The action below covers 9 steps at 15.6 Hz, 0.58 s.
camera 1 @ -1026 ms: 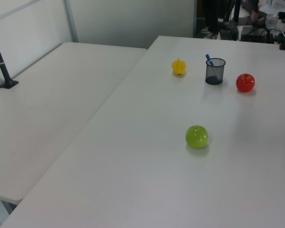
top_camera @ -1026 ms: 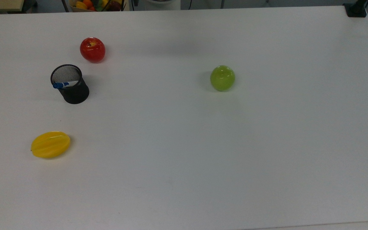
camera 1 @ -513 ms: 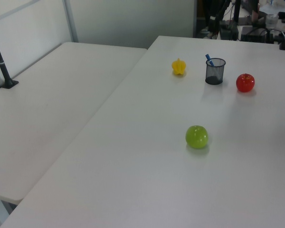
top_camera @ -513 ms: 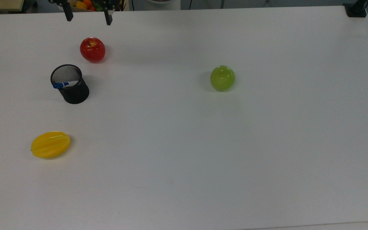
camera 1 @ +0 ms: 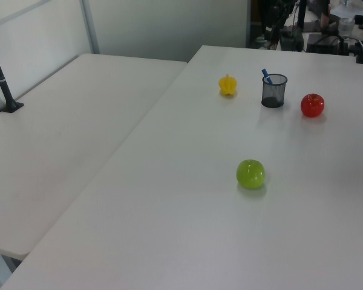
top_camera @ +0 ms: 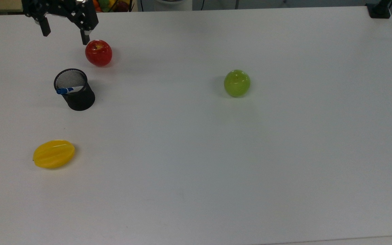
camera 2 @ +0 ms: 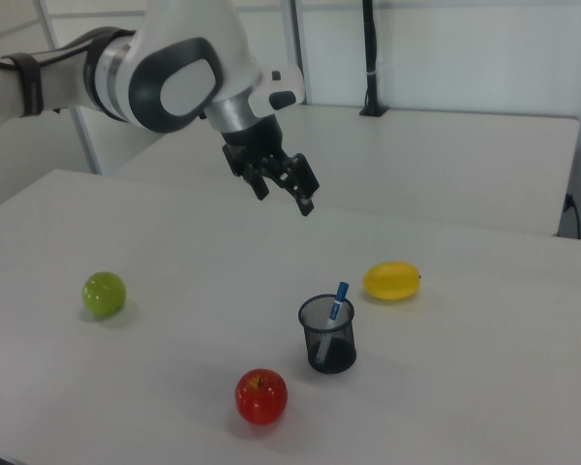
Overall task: Take marker pen
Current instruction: 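Move the gripper over the black mesh pen cup and lower it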
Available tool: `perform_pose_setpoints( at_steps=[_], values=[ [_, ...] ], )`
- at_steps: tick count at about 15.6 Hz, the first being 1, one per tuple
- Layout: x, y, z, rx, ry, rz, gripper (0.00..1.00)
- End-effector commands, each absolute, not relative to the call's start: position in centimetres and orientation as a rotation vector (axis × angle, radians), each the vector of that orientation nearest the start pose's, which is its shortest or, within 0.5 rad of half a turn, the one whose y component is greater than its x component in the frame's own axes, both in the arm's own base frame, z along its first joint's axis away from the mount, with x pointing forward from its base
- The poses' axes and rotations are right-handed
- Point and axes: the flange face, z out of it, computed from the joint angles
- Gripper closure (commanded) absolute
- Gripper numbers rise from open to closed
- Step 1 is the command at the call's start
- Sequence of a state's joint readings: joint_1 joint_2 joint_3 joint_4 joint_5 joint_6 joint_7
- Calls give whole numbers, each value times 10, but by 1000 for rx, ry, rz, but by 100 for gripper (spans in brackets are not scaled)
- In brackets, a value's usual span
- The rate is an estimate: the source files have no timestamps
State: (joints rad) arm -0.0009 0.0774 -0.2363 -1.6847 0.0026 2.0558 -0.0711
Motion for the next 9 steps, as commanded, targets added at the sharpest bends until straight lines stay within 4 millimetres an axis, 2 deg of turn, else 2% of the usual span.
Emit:
perform_pose_setpoints(
  at_steps=[1, 4, 5, 9],
  values=[
    [594, -155, 542, -3179, 255, -544, 4],
    [596, -161, 521, -3189, 259, -575, 12],
    [598, -165, 509, -3194, 265, -580, 21],
    [599, -167, 480, -3221, 233, -631, 25]
  ],
)
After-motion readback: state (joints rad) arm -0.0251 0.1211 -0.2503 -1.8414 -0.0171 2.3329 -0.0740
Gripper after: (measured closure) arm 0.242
